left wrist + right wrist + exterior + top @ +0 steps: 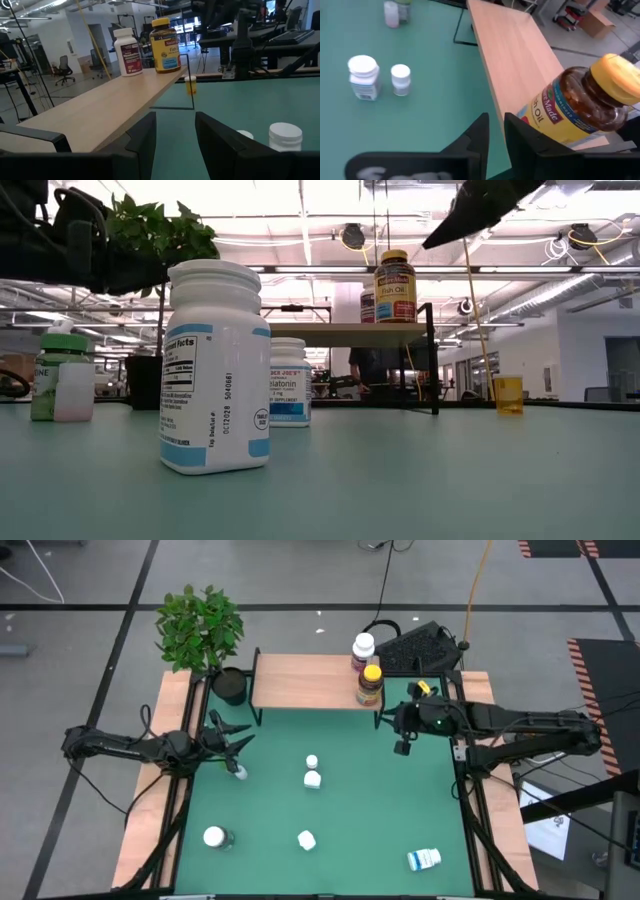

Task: Pick and place medicine bottles onto shelf by color
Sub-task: Put the yellow pill bottle on the shelf

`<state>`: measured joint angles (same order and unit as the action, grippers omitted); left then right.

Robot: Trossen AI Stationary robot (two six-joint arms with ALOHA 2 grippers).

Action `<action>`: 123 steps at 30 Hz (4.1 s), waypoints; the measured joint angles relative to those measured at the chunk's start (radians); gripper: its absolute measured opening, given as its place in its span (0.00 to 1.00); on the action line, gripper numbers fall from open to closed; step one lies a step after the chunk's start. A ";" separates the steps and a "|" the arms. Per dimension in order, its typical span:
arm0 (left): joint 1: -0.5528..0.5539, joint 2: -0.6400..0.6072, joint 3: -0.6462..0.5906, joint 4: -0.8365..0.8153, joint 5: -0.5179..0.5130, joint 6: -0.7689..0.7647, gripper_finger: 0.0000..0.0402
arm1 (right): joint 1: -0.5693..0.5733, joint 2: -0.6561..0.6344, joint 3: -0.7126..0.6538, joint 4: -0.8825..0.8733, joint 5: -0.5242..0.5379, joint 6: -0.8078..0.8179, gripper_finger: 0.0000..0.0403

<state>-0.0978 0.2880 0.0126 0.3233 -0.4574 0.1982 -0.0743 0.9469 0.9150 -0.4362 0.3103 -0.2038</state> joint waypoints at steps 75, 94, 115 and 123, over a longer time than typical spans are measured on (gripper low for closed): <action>0.000 0.000 0.000 0.079 -0.016 -0.016 0.35 | -0.429 0.199 -0.202 0.566 -0.265 -0.351 0.00; 0.000 0.000 0.000 0.130 -0.017 0.007 0.35 | -0.466 0.147 -0.181 0.483 -0.447 -0.329 0.00; 0.000 0.000 0.000 0.146 -0.017 0.055 0.35 | -0.498 0.253 -0.181 0.605 -0.443 -0.375 0.00; 0.000 0.000 0.000 0.151 -0.017 0.070 0.35 | -0.498 0.269 -0.182 0.657 -0.443 -0.376 0.00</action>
<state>-0.0975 0.2878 0.0124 0.4740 -0.4740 0.2678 -0.5724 1.2163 0.7334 0.2204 -0.1326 -0.5797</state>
